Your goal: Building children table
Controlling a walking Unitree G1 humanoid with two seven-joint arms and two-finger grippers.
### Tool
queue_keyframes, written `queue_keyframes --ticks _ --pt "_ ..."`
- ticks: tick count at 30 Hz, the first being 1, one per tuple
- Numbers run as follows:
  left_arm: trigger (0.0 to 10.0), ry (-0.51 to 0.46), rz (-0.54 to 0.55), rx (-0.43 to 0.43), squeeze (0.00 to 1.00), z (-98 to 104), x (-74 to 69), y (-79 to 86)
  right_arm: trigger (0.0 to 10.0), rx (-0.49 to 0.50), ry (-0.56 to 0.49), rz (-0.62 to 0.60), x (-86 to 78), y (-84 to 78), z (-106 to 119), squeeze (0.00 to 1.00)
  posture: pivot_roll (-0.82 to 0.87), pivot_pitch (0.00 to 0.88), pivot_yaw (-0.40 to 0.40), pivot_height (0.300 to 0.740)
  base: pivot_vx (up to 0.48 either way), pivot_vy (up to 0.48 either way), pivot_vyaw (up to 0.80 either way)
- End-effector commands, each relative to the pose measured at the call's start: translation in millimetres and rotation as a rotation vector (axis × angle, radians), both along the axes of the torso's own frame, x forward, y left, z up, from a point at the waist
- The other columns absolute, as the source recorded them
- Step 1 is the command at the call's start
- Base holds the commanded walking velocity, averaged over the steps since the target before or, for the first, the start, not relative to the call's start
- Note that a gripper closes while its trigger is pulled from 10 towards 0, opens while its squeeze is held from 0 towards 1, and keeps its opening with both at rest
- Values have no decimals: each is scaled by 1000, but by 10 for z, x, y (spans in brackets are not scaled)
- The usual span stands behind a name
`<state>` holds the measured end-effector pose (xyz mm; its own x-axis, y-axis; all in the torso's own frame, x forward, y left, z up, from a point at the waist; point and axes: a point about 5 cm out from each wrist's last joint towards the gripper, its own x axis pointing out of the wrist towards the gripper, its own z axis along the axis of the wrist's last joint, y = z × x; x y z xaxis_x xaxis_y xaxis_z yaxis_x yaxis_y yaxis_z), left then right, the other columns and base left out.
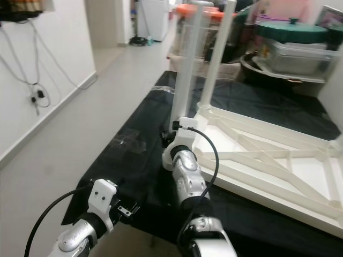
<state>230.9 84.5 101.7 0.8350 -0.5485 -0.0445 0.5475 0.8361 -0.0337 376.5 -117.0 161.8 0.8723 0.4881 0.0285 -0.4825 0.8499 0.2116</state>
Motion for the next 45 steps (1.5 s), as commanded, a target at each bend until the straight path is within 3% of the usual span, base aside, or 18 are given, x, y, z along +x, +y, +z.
queue_keyframes --ticks 1,2,9,11,17,18,20,21,23,26,27,30,32,33,34,37,42,45 --pt "10000 15 0 2 0 -27 -4 8 10000 1 1 224 -39 195 25 0 104 0 -65 740 0 0 0" --pt "10000 15 1 3 0 -28 -2 10 10000 -35 -9 376 -58 197 73 0 110 0 -71 740 0 0 0" --pt "10000 15 4 4 0 -30 -1 13 10000 -103 -16 646 -109 238 146 0 113 0 -72 740 0 0 0" --pt "10000 15 9 4 0 -27 -1 23 10000 -166 -25 797 -148 331 171 0 149 0 -75 740 0 0 0" --pt "10000 16 3 13 0 -29 -10 31 10000 -203 -33 959 -174 460 201 0 178 0 -86 740 0 0 0" --pt "10000 16 5 13 0 -28 -10 30 5647 -228 -35 966 -174 486 193 0 176 0 -85 740 0 0 0" --pt "10000 16 7 13 0 -27 -10 30 5647 -244 -35 982 -176 498 190 0 176 0 -85 740 0 0 0" --pt "10000 15 8 13 0 -26 -10 28 0 -270 -41 942 -148 517 190 0 177 0 -90 740 0 0 0" --pt "10000 15 10 12 0 -27 -12 26 0 -283 -68 839 -93 533 203 0 178 0 -89 740 0 0 0" --pt "10000 15 10 12 0 -27 -12 26 0 -283 -68 839 -93 533 203 0 178 0 -89 740 0 0 0" --pt "10000 16 12 11 0 -29 -14 24 0 -258 -88 744 -52 522 217 0 177 0 -91 740 0 0 0" --pt "10000 17 13 8 0 -33 -17 24 0 -145 -65 348 104 371 207 0 173 0 -89 740 0 0 0" --pt "10000 18 11 8 0 -36 -19 30 0 -127 -12 41 182 198 139 0 168 0 -83 740 0 0 0" --pt "10000 18 11 8 0 -36 -19 30 0 -127 -12 41 182 198 139 0 168 0 -83 740 0 0 0" --pt "10000 20 9 9 0 -37 -20 34 0 -103 51 -194 204 40 52 0 157 0 -76 740 0 0 0" --pt "10000 23 -1 8 0 -40 -18 27 0 -79 158 -636 78 -275 -178 0 154 0 -77 740 0 0 0" --pt "10000 23 -1 11 0 -49 -20 17 0 -34 204 -800 -99 -261 -324 0 163 0 -82 740 0 0 0" --pt "10000 22 1 11 0 -47 -20 16 0 -25 214 -824 -122 -221 -336 0 165 0 -85 740 0 0 0"
